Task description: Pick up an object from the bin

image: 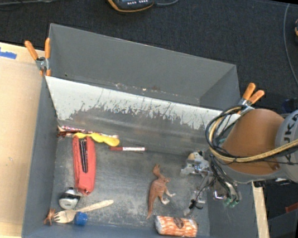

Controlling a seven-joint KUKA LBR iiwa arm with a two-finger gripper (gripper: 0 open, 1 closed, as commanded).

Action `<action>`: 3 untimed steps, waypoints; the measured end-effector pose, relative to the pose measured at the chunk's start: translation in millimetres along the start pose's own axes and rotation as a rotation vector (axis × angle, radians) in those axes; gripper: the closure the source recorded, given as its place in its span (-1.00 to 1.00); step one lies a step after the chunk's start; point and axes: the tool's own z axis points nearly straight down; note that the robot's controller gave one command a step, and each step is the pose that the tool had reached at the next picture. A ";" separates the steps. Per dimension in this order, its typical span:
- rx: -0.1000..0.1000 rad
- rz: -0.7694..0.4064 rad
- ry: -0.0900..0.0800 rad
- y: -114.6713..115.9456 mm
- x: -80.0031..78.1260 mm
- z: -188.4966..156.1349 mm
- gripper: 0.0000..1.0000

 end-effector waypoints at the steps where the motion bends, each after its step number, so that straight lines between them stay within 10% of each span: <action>1: 0.002 -0.194 -0.003 19.2 25.1 27.7 -1.00; 3: 0.000 -0.240 -0.005 27.3 20.8 26.1 -1.00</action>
Offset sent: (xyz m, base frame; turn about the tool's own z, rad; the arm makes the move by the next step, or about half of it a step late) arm -0.0244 0.0127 -0.0433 -0.0486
